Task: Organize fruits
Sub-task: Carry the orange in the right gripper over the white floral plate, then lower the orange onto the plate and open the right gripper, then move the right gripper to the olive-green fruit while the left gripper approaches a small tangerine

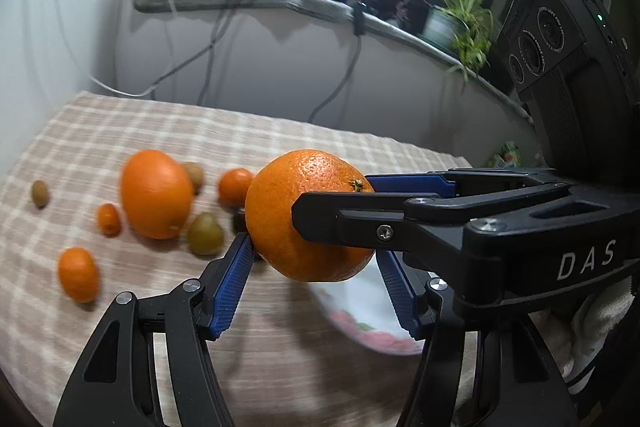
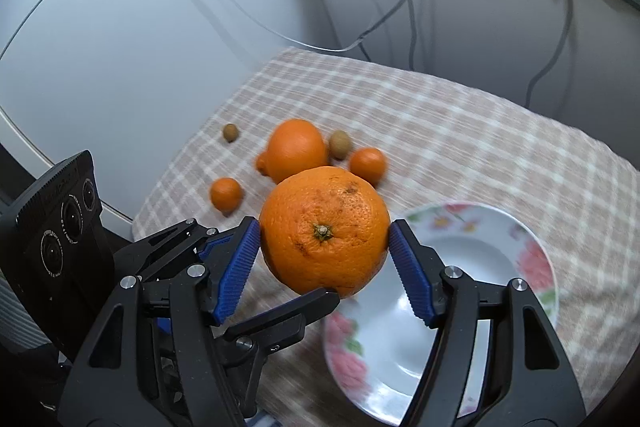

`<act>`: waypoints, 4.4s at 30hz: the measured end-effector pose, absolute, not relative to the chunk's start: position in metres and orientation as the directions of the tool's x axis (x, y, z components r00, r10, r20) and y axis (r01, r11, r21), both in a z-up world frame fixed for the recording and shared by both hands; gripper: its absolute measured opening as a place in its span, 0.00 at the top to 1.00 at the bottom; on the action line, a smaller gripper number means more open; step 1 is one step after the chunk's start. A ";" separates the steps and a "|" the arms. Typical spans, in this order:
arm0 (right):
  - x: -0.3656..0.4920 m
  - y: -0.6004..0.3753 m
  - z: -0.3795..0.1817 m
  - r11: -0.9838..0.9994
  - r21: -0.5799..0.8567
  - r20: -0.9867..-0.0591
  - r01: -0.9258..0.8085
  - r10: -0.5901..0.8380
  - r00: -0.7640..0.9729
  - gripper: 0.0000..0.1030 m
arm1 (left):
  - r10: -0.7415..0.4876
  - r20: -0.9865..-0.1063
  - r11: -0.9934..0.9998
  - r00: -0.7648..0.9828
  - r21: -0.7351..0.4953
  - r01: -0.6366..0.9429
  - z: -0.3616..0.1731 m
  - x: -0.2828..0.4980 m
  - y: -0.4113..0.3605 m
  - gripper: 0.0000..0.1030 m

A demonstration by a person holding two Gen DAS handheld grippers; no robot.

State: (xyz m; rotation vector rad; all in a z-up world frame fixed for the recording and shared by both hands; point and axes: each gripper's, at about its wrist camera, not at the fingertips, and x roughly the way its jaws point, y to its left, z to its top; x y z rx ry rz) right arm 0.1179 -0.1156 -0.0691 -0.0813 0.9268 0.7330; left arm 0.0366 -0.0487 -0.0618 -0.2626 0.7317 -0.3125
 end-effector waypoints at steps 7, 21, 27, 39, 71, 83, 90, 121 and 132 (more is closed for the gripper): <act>0.121 -0.150 -0.078 0.798 0.241 -0.762 -0.552 0.508 0.401 0.32 | -0.420 -0.632 0.905 0.651 -0.347 0.247 -0.070 0.047 -0.081 0.39; 0.130 -0.199 -0.099 0.854 0.232 -0.795 -0.465 0.442 0.416 0.32 | -0.479 -0.675 0.878 0.561 -0.366 0.310 -0.089 0.063 -0.125 0.39; 0.131 -0.202 -0.103 0.860 0.228 -0.801 -0.457 0.432 0.414 0.32 | -0.478 -0.686 0.878 0.549 -0.359 0.316 -0.093 0.064 -0.130 0.39; 0.131 -0.200 -0.108 0.861 0.232 -0.807 -0.452 0.430 0.405 0.32 | -0.461 -0.704 0.887 0.541 -0.337 0.316 -0.097 0.068 -0.132 0.38; 0.113 -0.160 -0.073 0.845 0.136 -0.725 -0.517 0.441 0.529 0.29 | -0.296 -0.646 0.954 0.703 -0.240 0.181 -0.069 0.038 -0.054 0.39; 0.112 -0.116 -0.076 0.790 0.125 -0.740 -0.601 0.477 0.474 0.29 | -0.170 -0.657 0.975 0.735 -0.222 0.027 -0.074 0.018 0.013 0.39; 0.115 -0.090 -0.080 0.765 0.108 -0.754 -0.635 0.479 0.449 0.29 | -0.122 -0.668 0.972 0.734 -0.228 -0.047 -0.082 0.011 0.046 0.39; 0.149 -0.004 -0.128 0.687 -0.020 -0.866 -0.727 0.351 0.355 0.54 | -0.138 -0.719 0.950 0.681 -0.290 -0.114 -0.115 0.021 0.093 0.47; 0.159 0.009 -0.142 0.681 -0.050 -0.888 -0.731 0.304 0.344 0.54 | -0.149 -0.731 0.949 0.666 -0.295 -0.113 -0.120 0.029 0.093 0.47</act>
